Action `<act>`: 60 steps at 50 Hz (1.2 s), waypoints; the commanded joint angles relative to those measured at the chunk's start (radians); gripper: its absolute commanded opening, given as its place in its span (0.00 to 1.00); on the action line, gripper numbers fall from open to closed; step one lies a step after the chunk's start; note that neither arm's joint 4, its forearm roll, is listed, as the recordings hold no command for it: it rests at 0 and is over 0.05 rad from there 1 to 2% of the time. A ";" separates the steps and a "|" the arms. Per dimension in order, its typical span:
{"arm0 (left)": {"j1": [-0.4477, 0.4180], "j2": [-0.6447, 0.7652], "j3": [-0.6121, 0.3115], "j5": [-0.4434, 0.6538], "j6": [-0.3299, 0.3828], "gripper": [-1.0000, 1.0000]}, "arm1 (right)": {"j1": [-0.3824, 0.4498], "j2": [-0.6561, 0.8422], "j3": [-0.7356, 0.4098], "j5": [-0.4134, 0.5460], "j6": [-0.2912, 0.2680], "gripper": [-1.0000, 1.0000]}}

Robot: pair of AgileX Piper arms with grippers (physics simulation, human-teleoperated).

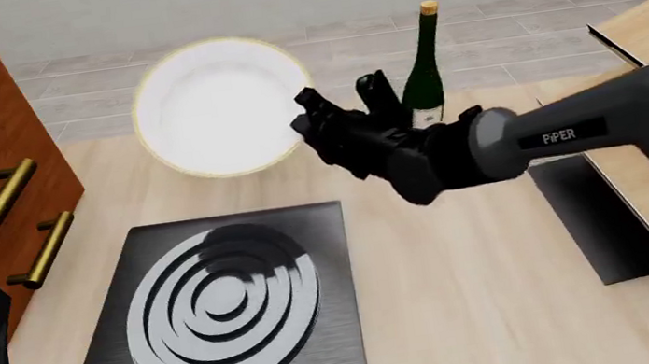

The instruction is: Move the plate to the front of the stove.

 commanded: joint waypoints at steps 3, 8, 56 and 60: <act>0.000 0.000 0.000 0.000 0.000 1.00 | -0.001 0.081 -0.227 0.152 -0.021 0.00; 0.000 0.000 0.000 0.000 0.000 1.00 | -0.005 0.097 -0.273 0.187 -0.028 0.00; 0.000 0.000 0.000 0.000 0.000 1.00 | -0.050 0.379 -0.492 0.345 -0.038 0.00; 0.000 0.000 0.000 0.000 0.000 1.00 | -0.044 0.398 -0.489 0.338 -0.032 0.00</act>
